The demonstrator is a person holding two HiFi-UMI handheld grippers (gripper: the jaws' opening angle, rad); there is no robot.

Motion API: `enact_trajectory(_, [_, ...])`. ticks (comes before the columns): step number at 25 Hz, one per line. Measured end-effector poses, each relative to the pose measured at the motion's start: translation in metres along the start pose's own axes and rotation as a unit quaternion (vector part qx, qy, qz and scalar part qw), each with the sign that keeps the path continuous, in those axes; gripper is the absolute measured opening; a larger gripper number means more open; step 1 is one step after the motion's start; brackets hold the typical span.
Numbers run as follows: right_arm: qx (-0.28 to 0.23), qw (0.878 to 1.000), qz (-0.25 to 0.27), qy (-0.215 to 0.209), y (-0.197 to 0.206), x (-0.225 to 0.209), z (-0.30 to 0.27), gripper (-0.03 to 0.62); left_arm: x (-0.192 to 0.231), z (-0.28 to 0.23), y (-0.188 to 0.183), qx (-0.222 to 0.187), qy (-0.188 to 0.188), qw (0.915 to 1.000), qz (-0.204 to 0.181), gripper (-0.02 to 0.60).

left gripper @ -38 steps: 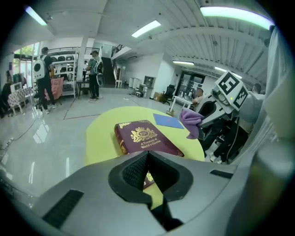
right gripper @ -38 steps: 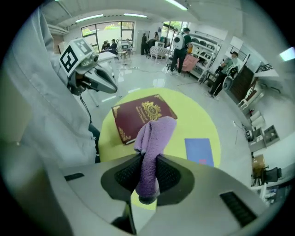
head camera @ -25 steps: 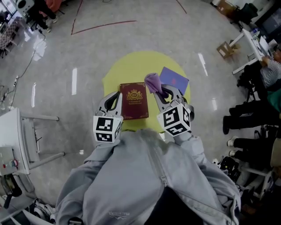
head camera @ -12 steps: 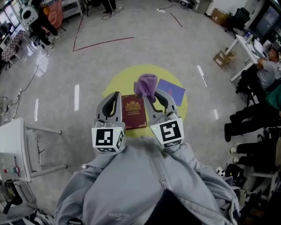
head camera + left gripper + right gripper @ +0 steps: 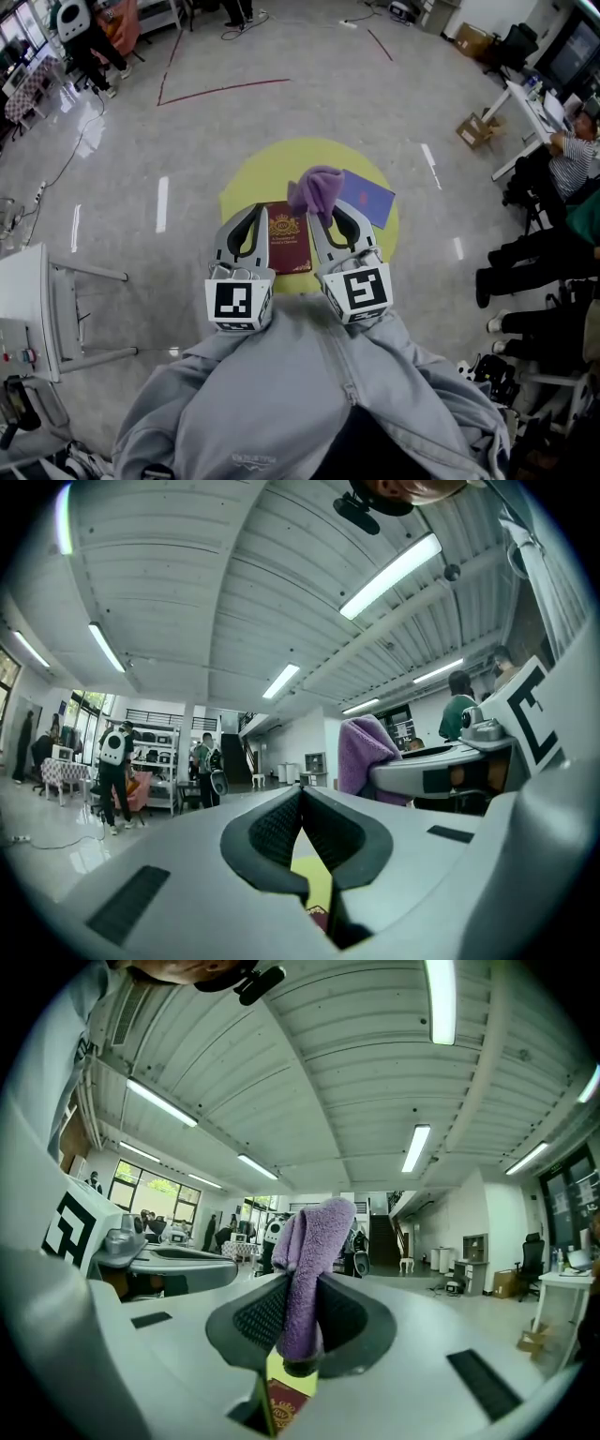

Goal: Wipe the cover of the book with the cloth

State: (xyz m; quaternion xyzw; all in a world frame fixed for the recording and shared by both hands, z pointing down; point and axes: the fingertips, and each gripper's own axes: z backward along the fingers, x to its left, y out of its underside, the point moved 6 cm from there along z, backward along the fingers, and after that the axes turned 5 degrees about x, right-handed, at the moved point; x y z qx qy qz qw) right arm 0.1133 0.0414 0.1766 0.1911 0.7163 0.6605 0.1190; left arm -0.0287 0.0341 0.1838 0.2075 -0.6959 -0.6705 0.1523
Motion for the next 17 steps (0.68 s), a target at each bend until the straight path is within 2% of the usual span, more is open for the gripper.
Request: enact_trajectory(17, [-0.003, 1.0, 0.013, -0.009, 0.0039, -0.0001, -0.0012, 0.083, -0.0042, -0.0072, 0.0112, 0.001, 0.005, 1.0, -0.001, 0.017])
